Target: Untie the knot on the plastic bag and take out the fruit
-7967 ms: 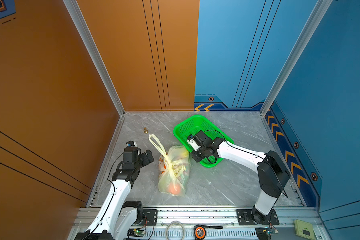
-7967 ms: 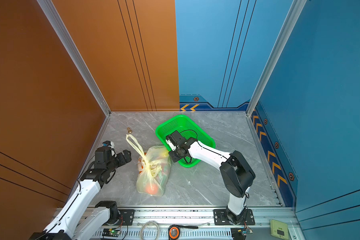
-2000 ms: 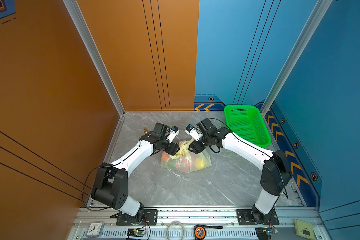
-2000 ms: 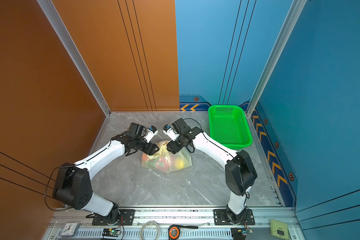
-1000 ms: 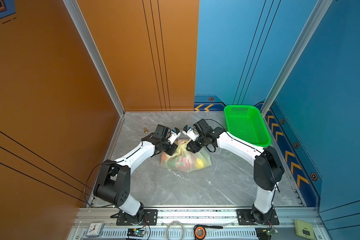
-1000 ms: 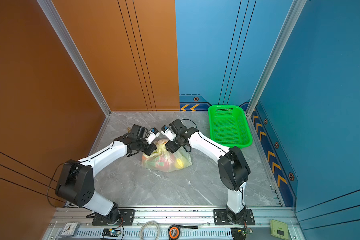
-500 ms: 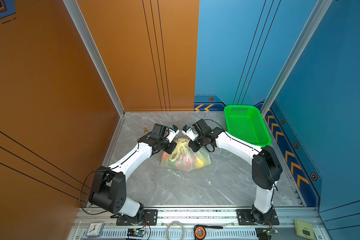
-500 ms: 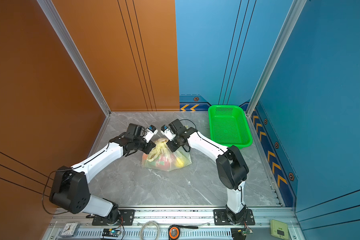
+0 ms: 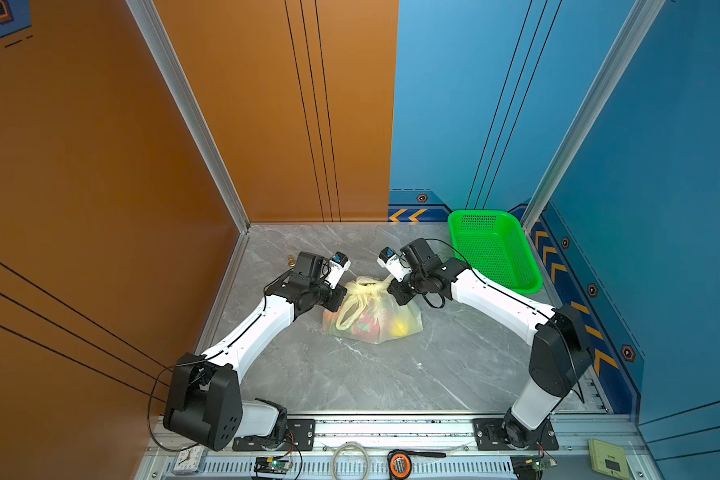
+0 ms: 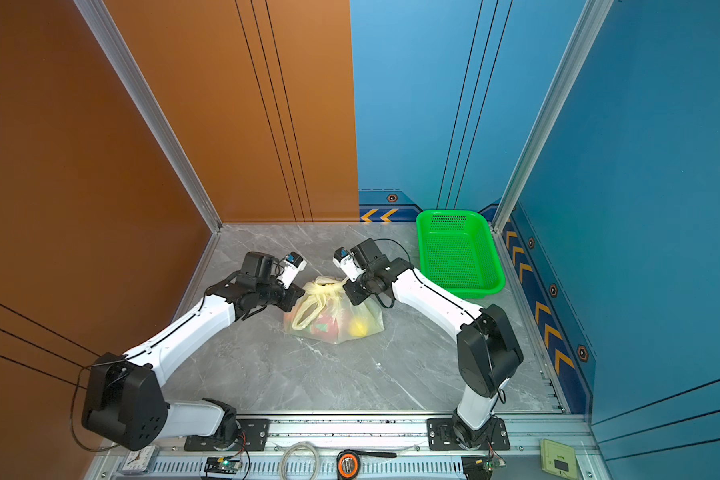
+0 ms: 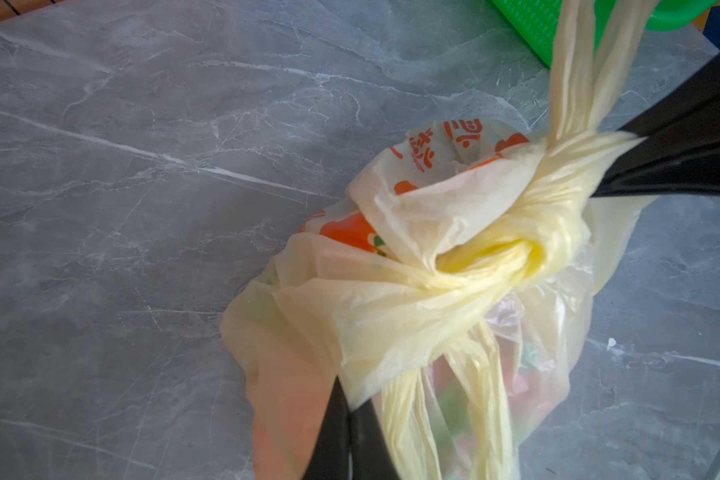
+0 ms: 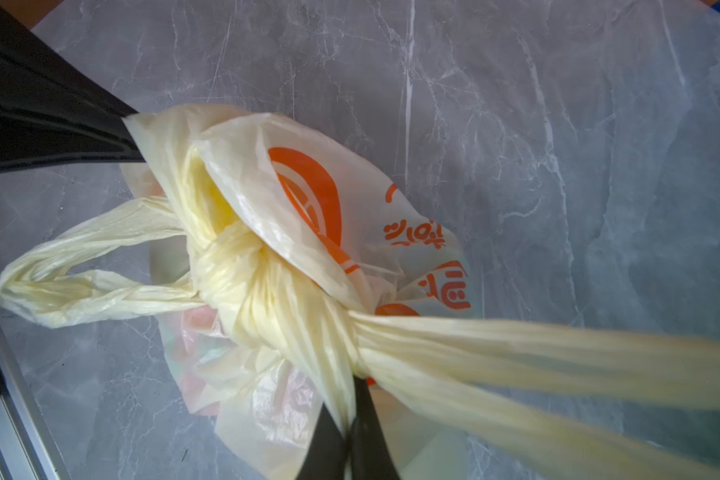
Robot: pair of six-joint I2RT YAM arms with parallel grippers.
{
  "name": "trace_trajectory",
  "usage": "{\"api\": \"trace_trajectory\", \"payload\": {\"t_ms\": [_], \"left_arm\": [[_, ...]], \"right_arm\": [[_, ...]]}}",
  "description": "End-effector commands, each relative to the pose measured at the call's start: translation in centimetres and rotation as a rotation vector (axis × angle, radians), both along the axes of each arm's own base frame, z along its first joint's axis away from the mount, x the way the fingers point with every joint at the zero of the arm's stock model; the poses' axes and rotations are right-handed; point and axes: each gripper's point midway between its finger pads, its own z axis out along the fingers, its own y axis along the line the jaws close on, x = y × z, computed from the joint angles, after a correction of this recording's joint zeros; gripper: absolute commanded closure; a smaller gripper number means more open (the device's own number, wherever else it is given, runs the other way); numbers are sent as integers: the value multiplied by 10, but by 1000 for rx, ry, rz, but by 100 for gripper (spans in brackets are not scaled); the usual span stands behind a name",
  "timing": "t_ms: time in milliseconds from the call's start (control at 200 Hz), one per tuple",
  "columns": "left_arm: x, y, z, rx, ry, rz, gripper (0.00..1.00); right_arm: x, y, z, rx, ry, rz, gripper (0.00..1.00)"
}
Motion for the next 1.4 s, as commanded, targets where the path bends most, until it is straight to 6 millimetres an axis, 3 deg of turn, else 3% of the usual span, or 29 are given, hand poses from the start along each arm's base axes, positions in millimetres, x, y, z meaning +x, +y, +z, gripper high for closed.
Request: {"api": "trace_trajectory", "payload": {"t_ms": [0,391,536,631,716,791,841,906,1061,1192,1397], "left_arm": [[0,20,-2,17,1,80,100],[1,61,-17,58,34,233,100],[-2,67,-20,44,45,252,100],[-3,66,-21,32,48,246,100],[-2,56,-12,-2,40,213,100],[-2,45,-2,-23,22,182,100],[-2,39,3,-30,9,165,100],[-1,35,9,-35,-4,157,100],[2,31,16,-44,-15,149,100],[5,25,25,-57,-31,139,100],[8,21,27,-57,-33,127,100]], "right_arm": [[8,-31,7,22,-5,-122,100],[8,-132,-11,65,56,-468,100],[11,-169,-21,75,87,-618,100],[12,-181,-25,86,107,-664,100],[11,-173,-22,84,110,-611,100],[7,-156,-8,81,73,-508,100],[4,-143,5,79,23,-440,85],[0,-128,23,86,-45,-369,59],[-10,-102,50,88,-150,-235,31],[-18,-78,50,57,-175,-114,22],[-9,-47,37,-1,-175,-5,21]]}}
